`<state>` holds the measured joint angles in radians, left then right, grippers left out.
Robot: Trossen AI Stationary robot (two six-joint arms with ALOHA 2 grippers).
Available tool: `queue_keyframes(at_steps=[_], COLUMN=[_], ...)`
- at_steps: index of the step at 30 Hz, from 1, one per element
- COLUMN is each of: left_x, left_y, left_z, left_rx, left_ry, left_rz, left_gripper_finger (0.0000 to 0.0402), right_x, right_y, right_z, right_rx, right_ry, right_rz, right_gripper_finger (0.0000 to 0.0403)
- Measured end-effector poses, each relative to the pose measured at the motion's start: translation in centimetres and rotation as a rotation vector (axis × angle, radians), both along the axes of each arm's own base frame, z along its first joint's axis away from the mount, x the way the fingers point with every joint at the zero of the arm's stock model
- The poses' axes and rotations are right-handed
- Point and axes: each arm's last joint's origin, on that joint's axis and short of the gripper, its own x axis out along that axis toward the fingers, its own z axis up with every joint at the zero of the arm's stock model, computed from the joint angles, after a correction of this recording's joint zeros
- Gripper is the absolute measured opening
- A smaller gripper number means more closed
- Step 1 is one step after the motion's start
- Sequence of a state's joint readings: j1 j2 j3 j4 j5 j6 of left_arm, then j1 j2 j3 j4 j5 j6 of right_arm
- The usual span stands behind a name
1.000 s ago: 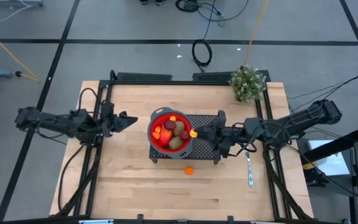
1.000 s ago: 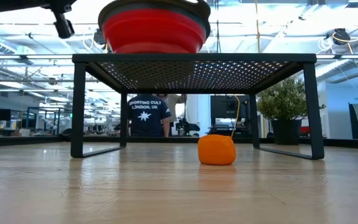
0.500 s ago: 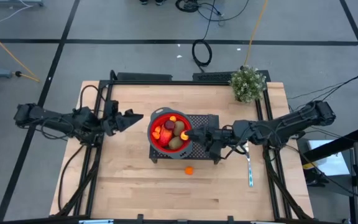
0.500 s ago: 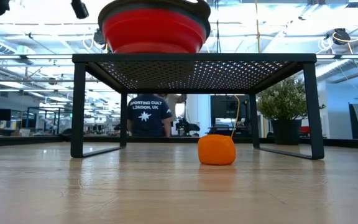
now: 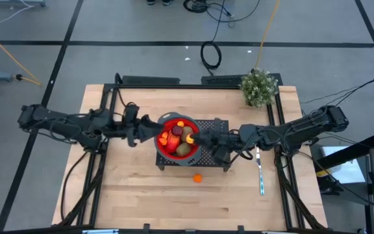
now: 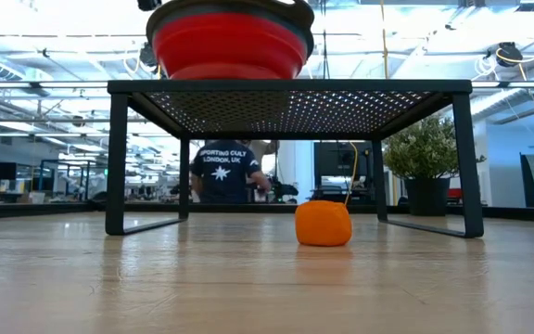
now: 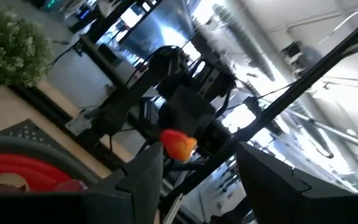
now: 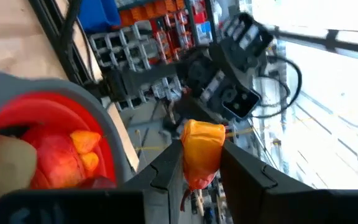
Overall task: Pick & Place Fruit
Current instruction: Put the peach into the red colander on the shelf
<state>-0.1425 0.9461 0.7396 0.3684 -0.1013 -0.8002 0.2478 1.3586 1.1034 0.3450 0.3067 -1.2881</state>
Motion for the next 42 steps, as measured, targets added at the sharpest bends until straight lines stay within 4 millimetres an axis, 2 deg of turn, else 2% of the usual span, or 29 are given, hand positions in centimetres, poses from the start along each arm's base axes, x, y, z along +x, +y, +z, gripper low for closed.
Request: queue_keyframes(at_steps=[4,12,20,32,42], left_x=[1.4,4.6,7.0,7.2,8.5], left_y=[-0.3,-0.8,-0.3,0.9,1.4], left_z=[0.4,0.6,0.0,-0.2,-1.3], left_rx=[-0.019,-0.034,-0.091,-0.177,-0.226], left_ry=[0.044,0.104,0.185,0.208,0.234], left_rz=[-0.023,-0.056,-0.054,-0.084,-0.107], left_gripper_finger=[0.0205,0.0205,0.0205,0.0205,0.0205], right_x=[0.0,0.0,-0.1,-0.2,-0.2], right_y=[-0.2,-0.1,0.1,0.5,0.5], right_z=[0.0,0.0,-0.3,-0.4,-0.6], right_rx=[-0.024,-0.042,-0.073,-0.101,-0.101], right_ry=[0.002,0.005,0.034,0.049,0.063], right_rz=[-0.056,-0.059,-0.051,-0.035,-0.031], right_gripper_finger=[0.0084,0.0084,0.0084,0.0084,0.0084])
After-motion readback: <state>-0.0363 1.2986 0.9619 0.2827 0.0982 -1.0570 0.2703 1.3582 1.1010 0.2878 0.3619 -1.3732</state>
